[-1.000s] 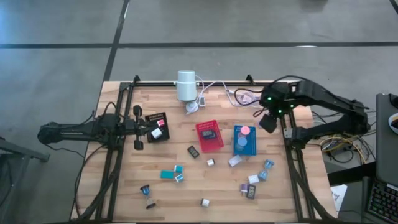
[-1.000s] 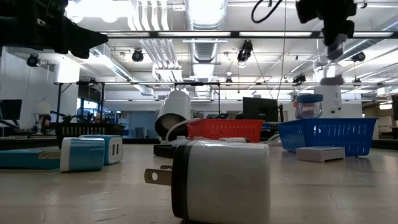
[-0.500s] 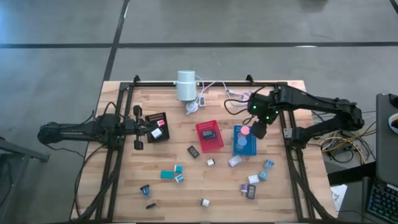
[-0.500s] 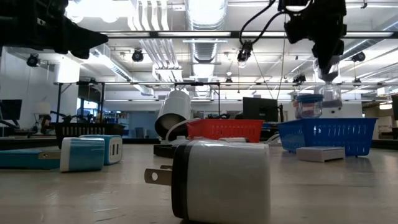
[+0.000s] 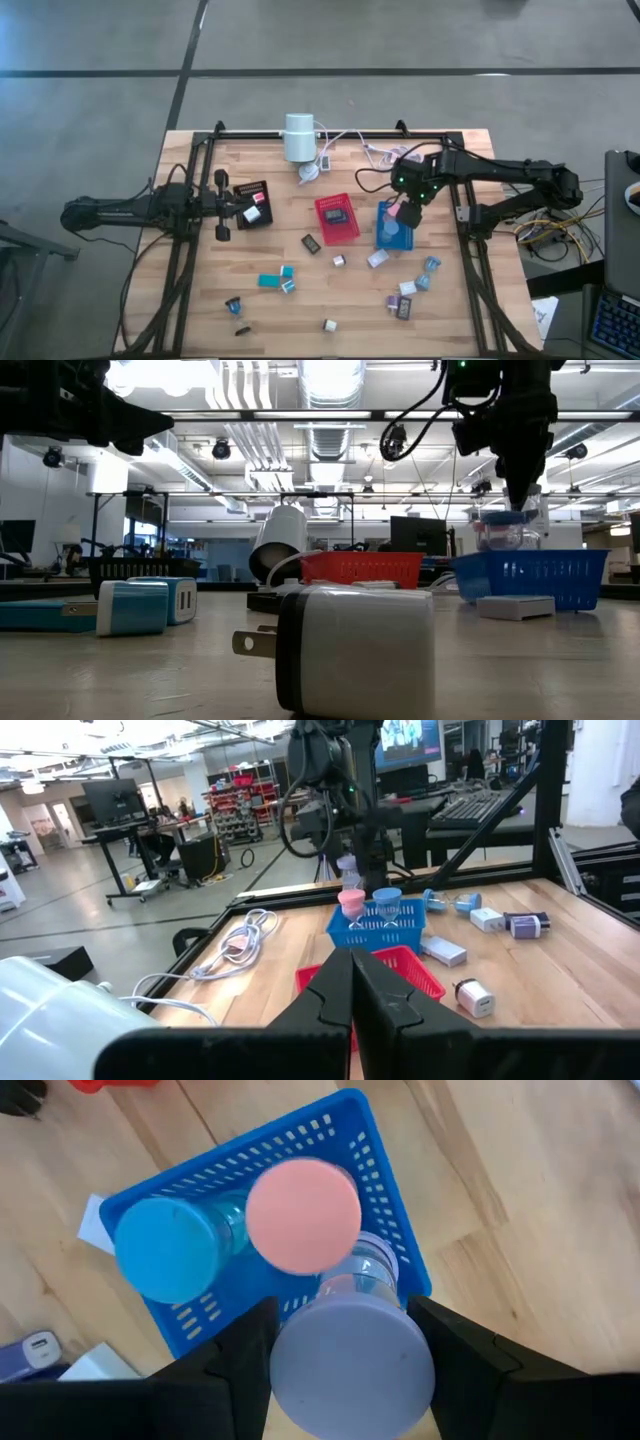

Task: Pick & Place Office items
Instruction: Put the purple hourglass into the blue bin

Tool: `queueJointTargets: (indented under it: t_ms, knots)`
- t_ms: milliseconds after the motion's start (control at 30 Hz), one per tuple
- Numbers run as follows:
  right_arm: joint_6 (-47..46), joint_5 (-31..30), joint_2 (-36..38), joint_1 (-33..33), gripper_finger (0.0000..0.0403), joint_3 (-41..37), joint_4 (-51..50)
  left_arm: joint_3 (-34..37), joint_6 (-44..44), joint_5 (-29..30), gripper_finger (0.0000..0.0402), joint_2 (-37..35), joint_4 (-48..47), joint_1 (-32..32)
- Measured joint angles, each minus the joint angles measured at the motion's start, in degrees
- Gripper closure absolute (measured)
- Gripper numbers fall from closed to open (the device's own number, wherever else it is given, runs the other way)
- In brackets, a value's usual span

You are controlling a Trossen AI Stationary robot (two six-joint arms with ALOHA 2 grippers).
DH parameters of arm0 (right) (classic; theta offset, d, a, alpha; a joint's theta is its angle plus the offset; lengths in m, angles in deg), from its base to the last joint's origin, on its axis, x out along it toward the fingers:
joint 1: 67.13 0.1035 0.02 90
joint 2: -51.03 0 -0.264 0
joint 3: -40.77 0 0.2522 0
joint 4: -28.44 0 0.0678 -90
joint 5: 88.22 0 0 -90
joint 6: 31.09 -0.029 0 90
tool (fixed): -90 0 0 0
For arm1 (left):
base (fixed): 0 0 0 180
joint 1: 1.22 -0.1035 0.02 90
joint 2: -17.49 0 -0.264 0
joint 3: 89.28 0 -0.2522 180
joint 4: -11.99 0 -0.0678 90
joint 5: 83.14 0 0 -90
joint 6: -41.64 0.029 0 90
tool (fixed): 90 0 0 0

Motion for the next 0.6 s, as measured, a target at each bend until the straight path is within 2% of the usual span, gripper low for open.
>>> queueJointTargets:
  t_ms: [600]
  knots:
    - [0.07, 0.46, -0.02, 0.0, 0.021, -5.76, 5.64, 0.0, -0.68, 0.0, 0.0396, -0.02, 0.0, 0.0]
